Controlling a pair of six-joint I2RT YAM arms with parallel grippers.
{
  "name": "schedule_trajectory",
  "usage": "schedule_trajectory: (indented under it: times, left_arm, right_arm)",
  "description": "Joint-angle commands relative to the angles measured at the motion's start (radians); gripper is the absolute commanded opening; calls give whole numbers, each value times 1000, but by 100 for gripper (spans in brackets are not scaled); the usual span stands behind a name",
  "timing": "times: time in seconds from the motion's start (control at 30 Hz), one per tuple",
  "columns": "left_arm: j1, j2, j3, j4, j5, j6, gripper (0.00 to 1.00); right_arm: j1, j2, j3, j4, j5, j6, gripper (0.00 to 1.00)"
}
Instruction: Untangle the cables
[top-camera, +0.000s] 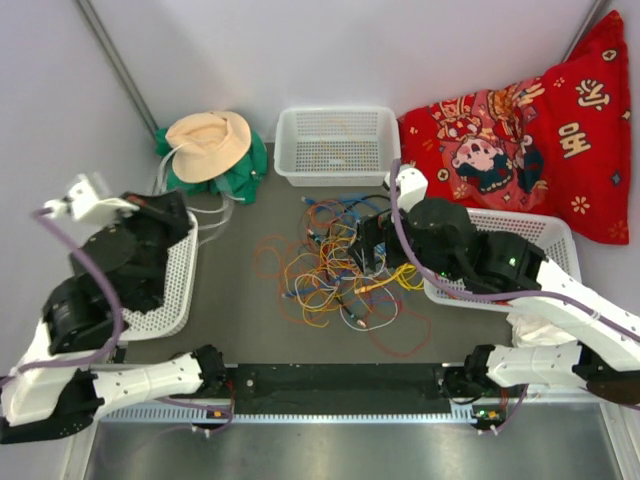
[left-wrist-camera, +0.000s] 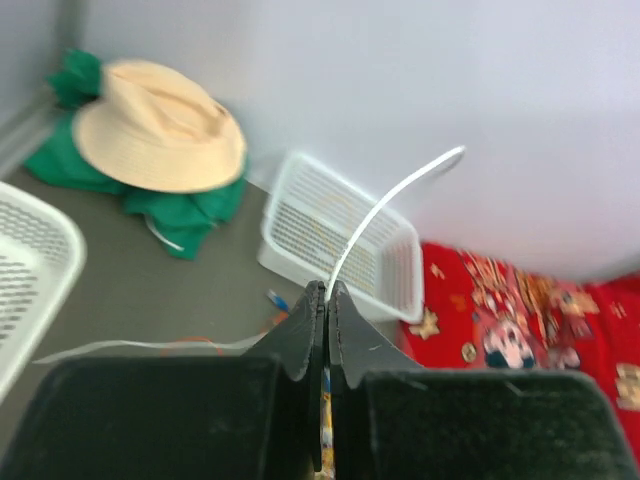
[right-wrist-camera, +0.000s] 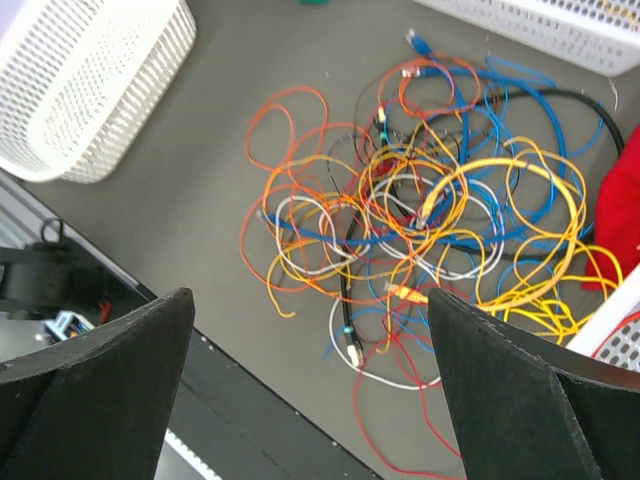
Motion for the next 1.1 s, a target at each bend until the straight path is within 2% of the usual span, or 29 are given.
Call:
schedule_trajectory:
  times: [0.0,0.27,0.37,0.4,0.5,0.53,0.57,0.6,0.63,0.67,0.7,0.73,0.83,0.9,1.07]
  left_arm:
    - [0,-30,123,-209,-240,-44,0]
    - [0,-10,175,-109,-354,150,0]
    - [0,-30,129,13,-430,282,0]
    - [0,-41,105,81,-455,333,0]
    - [-1,-110,-48,538,-529,703,0]
    - [-1,-142,-117,769,-546,888,0]
    - [-1,-154,-127,768,-549,907,0]
    - [-1,-162,-124,712,-559,869,0]
    - [-3,-165,-92,583,-608,677,0]
    - [-3,-164,-75,320,-619,557,0]
    - [-4,-164,-66,194,-619,451,0]
    - [-9,-174,-91,146,-619,356,0]
    - [-21,-226,-205,311,-619,480,0]
    - [-39,-239,-213,289,-618,433,0]
    - [-188,-194,-170,241,-606,410,0]
  right_arm:
    - [-3,-21,-48,70,10,10,99]
    - [-3,-53,-137,130,-17,21,99]
    - [-3,-72,-174,144,-28,33,99]
    - [-3,-79,-183,150,-29,36,99]
    - [-2,-93,-208,156,-36,44,99]
    - [-3,-93,-214,156,-40,44,99]
    - [-3,-95,-217,156,-42,45,99]
    - [-2,-95,-222,153,-43,45,99]
    - [-3,-96,-225,156,-48,44,99]
    - [-3,-98,-228,156,-49,47,99]
    - [-3,-99,-233,156,-54,47,99]
    - [-3,-98,-236,155,-63,47,99]
    - [-3,-98,-239,150,-66,45,99]
    - [-3,-98,-243,147,-65,45,99]
    - [-3,-92,-265,179,-74,47,99]
